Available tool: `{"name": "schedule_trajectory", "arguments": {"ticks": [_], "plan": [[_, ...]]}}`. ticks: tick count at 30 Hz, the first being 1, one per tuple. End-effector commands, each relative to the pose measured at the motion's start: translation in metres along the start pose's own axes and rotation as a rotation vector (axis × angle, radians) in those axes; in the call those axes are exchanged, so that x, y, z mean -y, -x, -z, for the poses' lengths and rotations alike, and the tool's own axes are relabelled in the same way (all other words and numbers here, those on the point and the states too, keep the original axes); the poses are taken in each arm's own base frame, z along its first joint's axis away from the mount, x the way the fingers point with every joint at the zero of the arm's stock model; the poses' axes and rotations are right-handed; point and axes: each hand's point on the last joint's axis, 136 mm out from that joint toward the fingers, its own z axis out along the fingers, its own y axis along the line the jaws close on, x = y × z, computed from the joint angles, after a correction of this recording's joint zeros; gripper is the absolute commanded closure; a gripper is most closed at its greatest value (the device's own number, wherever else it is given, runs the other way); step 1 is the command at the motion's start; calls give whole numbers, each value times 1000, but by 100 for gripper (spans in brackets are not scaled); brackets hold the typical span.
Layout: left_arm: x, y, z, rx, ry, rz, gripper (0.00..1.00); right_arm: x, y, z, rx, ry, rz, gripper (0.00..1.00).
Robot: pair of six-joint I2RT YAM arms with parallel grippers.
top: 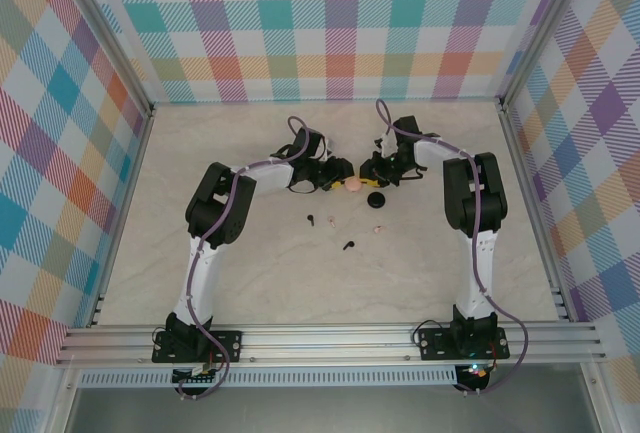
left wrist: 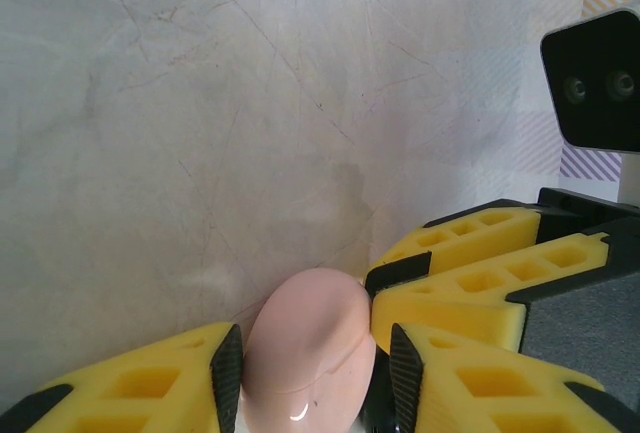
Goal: Insert wireless bluetooth earbuds into charging case
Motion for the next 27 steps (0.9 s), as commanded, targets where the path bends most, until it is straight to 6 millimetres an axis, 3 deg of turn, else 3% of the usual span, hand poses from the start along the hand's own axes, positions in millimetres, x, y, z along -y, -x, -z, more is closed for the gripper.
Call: {"name": "schedule_trajectory", "arguments": {"ticks": [1, 21, 27], "plan": [[-3, -37, -21, -89, 1, 23, 58, 9, -11, -12, -43, -2, -41, 77], [-4, -37, -31, -84, -32, 81, 63, 4, -12, -11, -37, 21, -61, 78], [-7, -38, -31, -79, -24, 83, 73, 2, -11, -7, -28, 21, -58, 77]]}}
